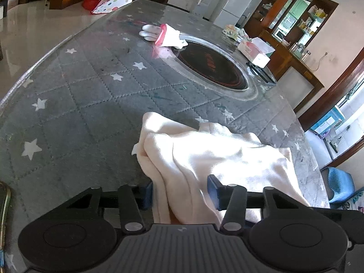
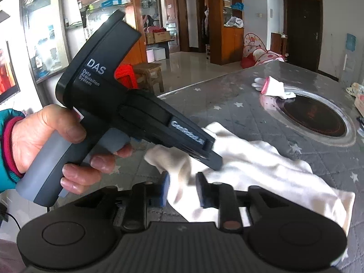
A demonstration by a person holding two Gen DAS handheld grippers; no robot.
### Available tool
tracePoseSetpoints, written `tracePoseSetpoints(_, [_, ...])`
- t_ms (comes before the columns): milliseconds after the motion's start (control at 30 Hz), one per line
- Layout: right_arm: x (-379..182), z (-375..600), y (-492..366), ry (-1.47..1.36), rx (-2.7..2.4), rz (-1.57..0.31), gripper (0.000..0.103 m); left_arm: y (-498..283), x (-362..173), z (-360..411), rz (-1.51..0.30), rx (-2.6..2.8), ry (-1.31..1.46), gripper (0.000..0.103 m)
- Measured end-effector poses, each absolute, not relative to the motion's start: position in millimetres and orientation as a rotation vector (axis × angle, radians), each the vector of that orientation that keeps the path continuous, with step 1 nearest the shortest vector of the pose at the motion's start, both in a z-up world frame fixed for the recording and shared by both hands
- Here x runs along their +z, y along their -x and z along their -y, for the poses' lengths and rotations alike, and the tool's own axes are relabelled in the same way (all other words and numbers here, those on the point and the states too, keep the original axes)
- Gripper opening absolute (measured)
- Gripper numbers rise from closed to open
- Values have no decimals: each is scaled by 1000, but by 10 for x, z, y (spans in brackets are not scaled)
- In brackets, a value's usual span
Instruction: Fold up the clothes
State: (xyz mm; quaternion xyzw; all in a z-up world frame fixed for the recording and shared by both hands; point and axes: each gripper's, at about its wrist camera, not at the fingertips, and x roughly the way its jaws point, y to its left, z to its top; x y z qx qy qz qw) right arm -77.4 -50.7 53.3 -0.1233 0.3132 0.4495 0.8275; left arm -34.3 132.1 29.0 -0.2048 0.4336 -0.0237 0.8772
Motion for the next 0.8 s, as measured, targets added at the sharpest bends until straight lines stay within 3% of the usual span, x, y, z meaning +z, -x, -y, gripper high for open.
tracePoseSetpoints(100, [544, 618, 737, 236, 926, -668, 31, 353, 285, -1311, -900, -47, 415, 46])
tracePoseSetpoints(233, [561, 792, 677, 210, 877, -665, 43, 363, 286, -1273, -893, -41, 388, 46])
tracePoseSetpoints(700, [474, 1592, 239, 117, 572, -688, 52, 374, 292, -1084, -877, 3, 238, 48])
tracePoseSetpoints(800, [435, 1763, 173, 89, 510, -701, 59, 378, 296, -1039, -870, 12, 204, 48])
